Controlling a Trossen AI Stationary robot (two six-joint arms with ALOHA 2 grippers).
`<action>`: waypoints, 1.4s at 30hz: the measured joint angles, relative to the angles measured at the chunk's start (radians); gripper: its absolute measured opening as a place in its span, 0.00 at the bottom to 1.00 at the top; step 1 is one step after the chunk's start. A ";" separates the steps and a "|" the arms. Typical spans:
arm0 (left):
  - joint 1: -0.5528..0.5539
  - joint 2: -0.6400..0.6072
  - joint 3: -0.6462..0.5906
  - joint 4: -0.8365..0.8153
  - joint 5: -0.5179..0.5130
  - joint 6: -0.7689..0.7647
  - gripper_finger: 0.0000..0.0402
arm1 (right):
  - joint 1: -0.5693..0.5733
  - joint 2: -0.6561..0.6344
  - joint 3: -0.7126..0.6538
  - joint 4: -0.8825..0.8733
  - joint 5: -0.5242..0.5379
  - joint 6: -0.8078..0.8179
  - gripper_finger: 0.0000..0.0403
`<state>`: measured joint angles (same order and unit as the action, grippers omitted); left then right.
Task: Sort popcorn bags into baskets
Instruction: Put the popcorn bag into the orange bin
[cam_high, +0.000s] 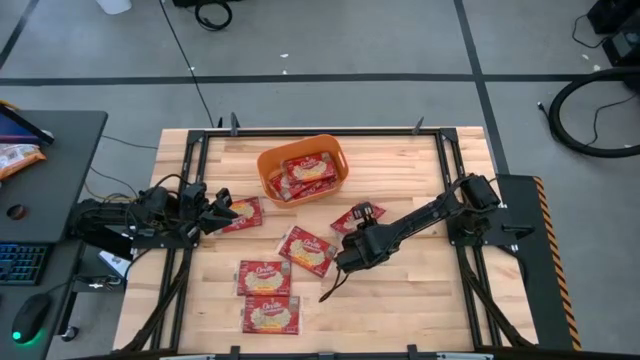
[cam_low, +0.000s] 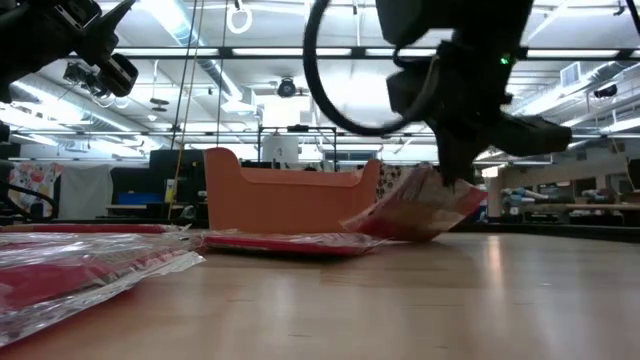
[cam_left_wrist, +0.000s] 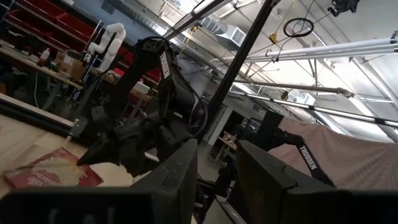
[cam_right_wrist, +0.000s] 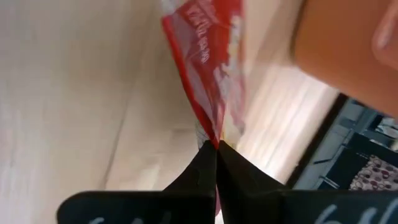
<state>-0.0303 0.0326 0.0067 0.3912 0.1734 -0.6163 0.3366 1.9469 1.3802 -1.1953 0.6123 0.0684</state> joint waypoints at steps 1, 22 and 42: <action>0.000 0.000 0.000 0.000 0.000 0.000 0.29 | -0.001 0.000 0.014 -0.015 0.009 -0.001 0.01; 0.000 0.000 0.000 0.000 0.000 0.026 0.29 | -0.044 -0.002 0.336 -0.139 0.197 -0.060 0.00; 0.000 0.000 0.000 -0.007 0.000 0.027 0.29 | -0.354 -0.003 0.372 0.465 0.040 -0.514 0.00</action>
<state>-0.0303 0.0322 0.0067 0.3840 0.1733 -0.5892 -0.0176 1.9434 1.7523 -0.7303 0.6526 -0.4457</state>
